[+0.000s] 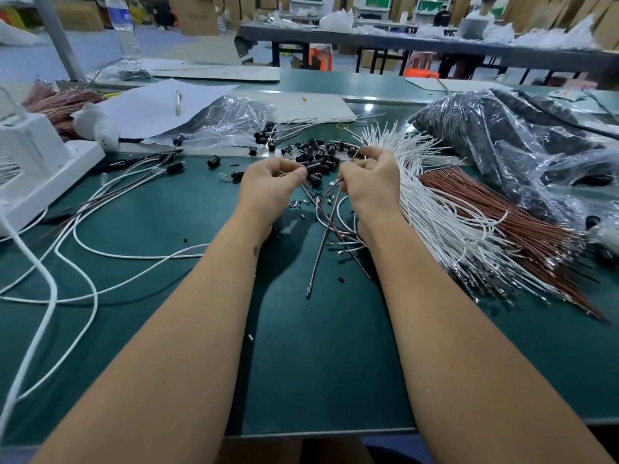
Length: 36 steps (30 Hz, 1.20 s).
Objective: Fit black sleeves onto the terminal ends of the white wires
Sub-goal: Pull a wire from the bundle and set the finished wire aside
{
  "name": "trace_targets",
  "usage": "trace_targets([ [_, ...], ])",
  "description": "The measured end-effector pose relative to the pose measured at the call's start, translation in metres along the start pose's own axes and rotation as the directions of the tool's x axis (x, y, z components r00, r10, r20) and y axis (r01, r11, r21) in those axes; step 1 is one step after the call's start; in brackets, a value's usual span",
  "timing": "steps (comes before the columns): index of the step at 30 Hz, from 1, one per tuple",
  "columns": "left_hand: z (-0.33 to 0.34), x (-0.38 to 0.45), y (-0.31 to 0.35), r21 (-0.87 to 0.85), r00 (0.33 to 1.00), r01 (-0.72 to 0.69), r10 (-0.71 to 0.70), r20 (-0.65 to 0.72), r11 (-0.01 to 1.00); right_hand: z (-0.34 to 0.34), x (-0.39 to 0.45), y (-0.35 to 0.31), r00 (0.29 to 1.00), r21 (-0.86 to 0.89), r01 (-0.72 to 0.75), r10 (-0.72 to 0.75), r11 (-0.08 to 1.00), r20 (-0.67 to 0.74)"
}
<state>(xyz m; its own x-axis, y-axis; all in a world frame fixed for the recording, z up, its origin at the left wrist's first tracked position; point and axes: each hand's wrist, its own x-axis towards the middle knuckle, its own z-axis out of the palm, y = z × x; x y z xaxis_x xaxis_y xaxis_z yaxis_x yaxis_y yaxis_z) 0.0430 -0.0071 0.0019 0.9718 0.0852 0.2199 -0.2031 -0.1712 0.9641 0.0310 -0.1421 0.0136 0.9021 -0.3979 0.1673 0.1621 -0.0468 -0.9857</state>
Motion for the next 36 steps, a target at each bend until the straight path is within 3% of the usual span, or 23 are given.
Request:
trace_targets([
  [4,0.002,-0.001,0.001,0.011,1.0,-0.005,0.005,-0.003,1.0,0.0,0.0,0.002,0.998,-0.035,0.047,-0.045,0.998,0.054],
  [9,-0.001,-0.001,0.0,-0.012,1.0,0.0,0.0,-0.016,1.0,-0.002,0.0,0.001,0.999,0.066,0.048,-0.049,0.997,0.023],
  [13,0.001,-0.003,-0.003,-0.01,1.0,-0.008,0.008,-0.009,1.0,-0.003,0.004,0.0,0.997,0.034,0.076,-0.075,0.997,-0.02],
  [20,0.004,0.002,-0.002,0.008,0.999,-0.033,0.033,0.007,0.999,0.003,0.012,0.005,0.994,-0.199,0.108,-0.109,0.974,0.009],
  [30,-0.001,0.001,-0.001,-0.054,0.999,0.016,-0.018,-0.043,0.998,-0.009,0.006,0.002,0.965,-0.324,0.224,-0.256,0.919,-0.059],
  [36,-0.002,0.001,-0.001,-0.058,1.0,0.012,-0.013,-0.019,0.998,-0.005,0.002,0.003,0.941,-0.394,0.331,-0.33,0.857,0.072],
])
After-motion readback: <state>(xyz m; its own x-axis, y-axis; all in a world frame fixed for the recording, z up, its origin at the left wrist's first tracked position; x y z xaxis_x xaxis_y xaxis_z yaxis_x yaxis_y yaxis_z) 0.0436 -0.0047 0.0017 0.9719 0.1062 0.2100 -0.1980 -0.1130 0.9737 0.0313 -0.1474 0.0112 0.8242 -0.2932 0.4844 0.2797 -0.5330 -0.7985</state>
